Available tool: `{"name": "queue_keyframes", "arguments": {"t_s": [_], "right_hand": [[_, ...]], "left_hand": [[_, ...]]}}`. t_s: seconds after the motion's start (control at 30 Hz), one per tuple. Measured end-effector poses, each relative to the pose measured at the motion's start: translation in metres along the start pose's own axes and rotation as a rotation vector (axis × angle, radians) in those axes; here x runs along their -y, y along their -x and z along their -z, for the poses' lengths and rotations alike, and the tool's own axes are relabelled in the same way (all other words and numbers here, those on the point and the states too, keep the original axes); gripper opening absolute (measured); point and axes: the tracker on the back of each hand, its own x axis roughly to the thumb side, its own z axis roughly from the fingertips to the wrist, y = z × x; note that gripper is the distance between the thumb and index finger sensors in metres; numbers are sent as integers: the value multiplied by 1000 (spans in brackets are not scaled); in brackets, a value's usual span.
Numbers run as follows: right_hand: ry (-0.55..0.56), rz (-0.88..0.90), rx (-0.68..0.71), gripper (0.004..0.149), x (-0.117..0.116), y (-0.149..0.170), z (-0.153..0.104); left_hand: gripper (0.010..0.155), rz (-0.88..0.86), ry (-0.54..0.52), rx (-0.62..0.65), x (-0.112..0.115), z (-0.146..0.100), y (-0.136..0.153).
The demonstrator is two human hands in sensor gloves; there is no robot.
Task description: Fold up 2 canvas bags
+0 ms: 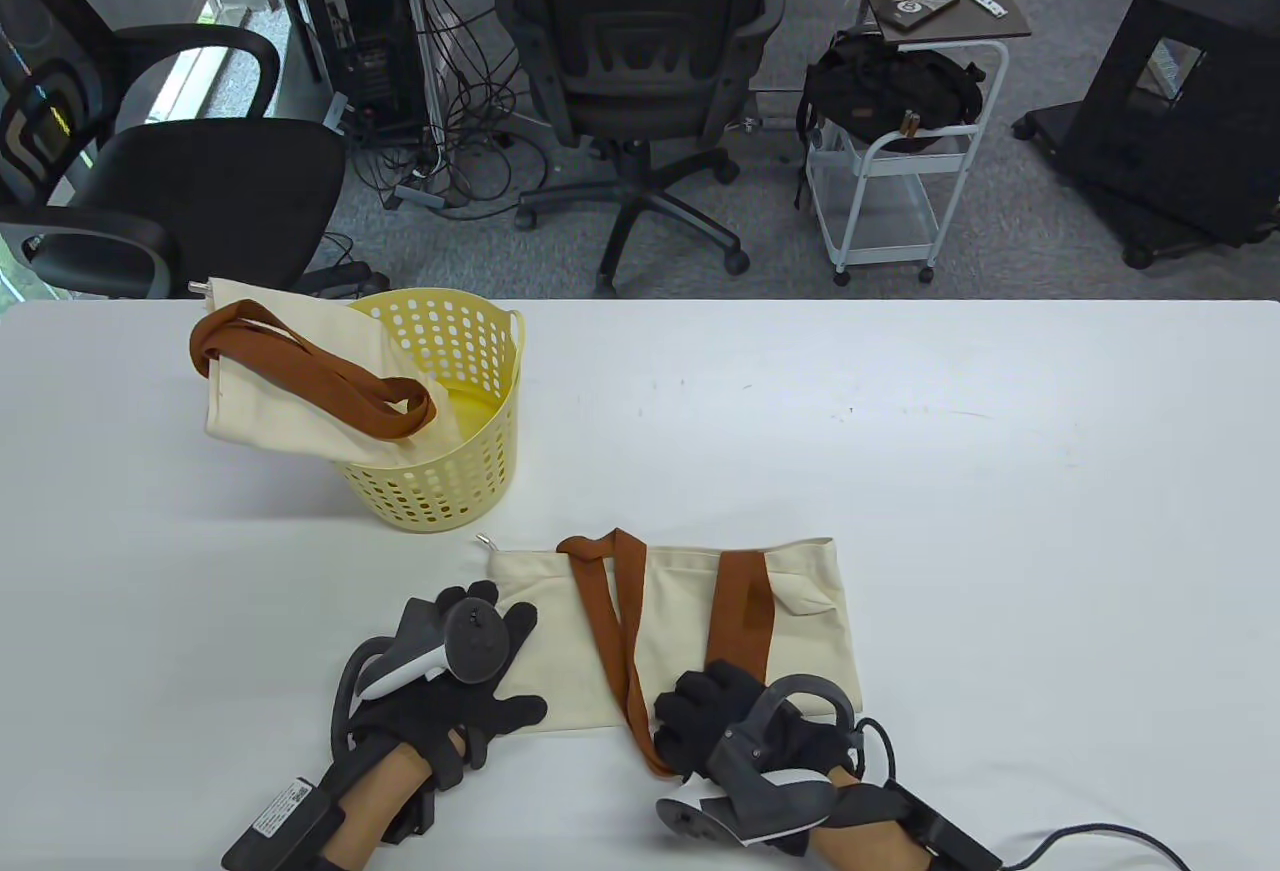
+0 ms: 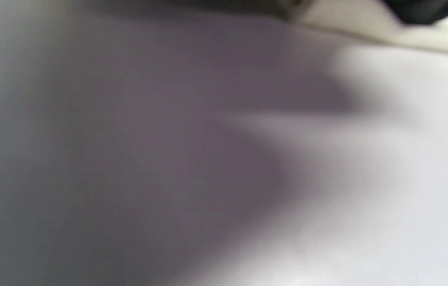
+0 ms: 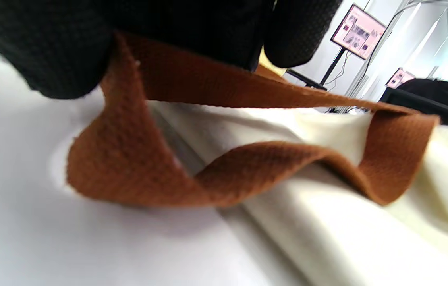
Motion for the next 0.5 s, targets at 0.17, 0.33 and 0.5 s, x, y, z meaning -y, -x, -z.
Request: {"name": "queue_keyframes", "arguments": {"t_s": [0.17,0.33,0.5], "right_hand": [[69,15,-46,51,11,13,-8],[170,193,-142,53,16,43,-19],[228,288,-530,51,0,88,-32]], "left_hand": [[91,-3,-1,2,0,0,0],[91,-3,-2,2,-1,0,-1],[91,-2,-2,3,-1,-1,-1]]}}
